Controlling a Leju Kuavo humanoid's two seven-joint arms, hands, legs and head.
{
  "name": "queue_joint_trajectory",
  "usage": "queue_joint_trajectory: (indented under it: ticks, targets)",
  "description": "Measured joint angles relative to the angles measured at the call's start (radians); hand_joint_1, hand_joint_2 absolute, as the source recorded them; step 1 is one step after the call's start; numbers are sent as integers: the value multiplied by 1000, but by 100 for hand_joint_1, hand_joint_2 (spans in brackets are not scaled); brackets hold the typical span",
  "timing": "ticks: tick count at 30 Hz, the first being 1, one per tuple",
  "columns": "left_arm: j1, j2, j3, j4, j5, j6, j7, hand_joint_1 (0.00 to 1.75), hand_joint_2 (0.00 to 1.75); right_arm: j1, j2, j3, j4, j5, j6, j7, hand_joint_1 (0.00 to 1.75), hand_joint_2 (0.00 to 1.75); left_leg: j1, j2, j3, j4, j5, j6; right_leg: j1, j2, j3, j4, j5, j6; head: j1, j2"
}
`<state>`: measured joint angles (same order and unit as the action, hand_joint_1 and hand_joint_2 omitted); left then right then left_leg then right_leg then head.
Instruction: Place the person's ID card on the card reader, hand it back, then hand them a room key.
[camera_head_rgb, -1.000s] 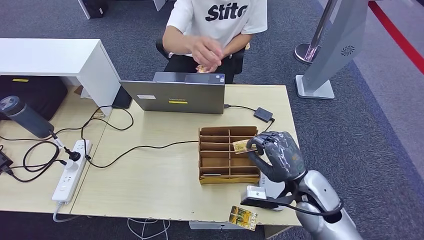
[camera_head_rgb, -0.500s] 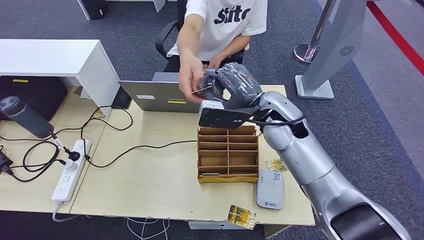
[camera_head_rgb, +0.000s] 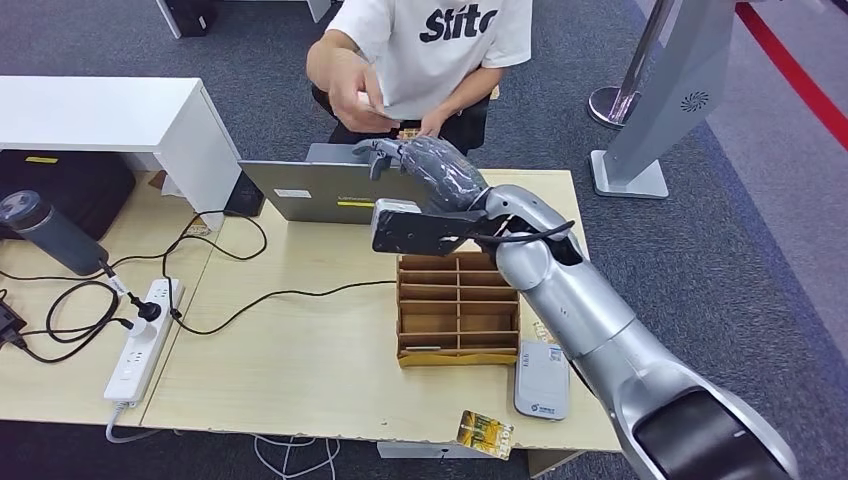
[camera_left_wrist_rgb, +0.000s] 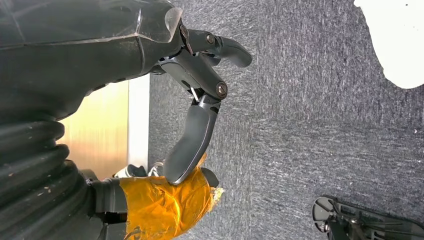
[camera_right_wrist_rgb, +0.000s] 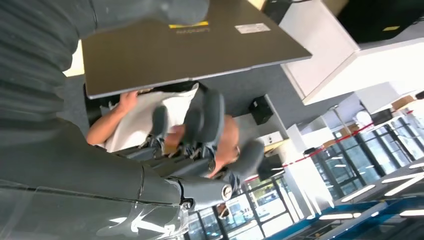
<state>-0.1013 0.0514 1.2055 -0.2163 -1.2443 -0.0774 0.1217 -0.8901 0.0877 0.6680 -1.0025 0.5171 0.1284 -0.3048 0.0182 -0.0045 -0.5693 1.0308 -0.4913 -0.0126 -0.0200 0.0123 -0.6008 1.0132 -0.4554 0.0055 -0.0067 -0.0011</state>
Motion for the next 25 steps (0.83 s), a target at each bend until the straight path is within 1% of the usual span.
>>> queue_joint_trajectory:
  ticks: [3, 7, 11, 14, 18, 22, 24, 25]
  targets:
    - [0, 1, 0, 0, -2, 0, 0, 0, 175, 5, -6, -17, 12, -51, 5, -27, 0, 175, 0, 0, 0, 0, 0, 0, 0, 0, 0, 0, 0, 0, 0, 0]
    - [1, 2, 0, 0, -7, 0, 0, 0, 175, 14, -22, -65, 43, -137, 21, -66, 0, 175, 0, 0, 0, 0, 0, 0, 0, 0, 0, 0, 0, 0, 0, 0]
    - [2, 2, 0, 0, -17, 0, -1, 0, 175, 18, -42, -172, 129, -273, 53, -105, 0, 175, 0, -1, 0, 0, 0, 0, 0, -1, 0, 0, 0, 0, 0, 0]
    - [2, 4, 0, 0, -25, 0, -3, 0, 175, 20, -57, -296, 218, -391, 58, -133, 0, 175, 0, -2, 0, 1, 0, 0, 0, -2, 1, 0, 0, 0, 0, 0]
    - [2, 7, -1, 0, -41, 0, -6, 0, 175, 31, -82, -506, 331, -605, 99, -143, 0, 175, 0, -3, 0, 1, 0, 0, 0, -2, 1, -1, 0, 0, 0, 0]
    - [1, 8, -6, 0, -60, 0, -7, 0, 175, 52, -123, -739, 447, -839, 106, -98, 0, 175, -1, -3, 0, 1, 0, 0, 0, -3, 1, -2, 0, 0, 0, 0]
    - [0, 8, -9, 0, -67, 0, -7, 0, 175, 71, -150, -852, 503, -911, 96, -74, 0, 175, 0, -4, 0, 1, 0, 1, 0, -3, 1, -2, 0, 0, 0, 0]
    - [0, 8, -9, 0, -68, 0, -7, 0, 175, 77, -157, -880, 517, -925, 93, -69, 0, 175, 0, -4, 0, 1, 0, 1, 0, -3, 1, -2, 0, 1, 0, 0]
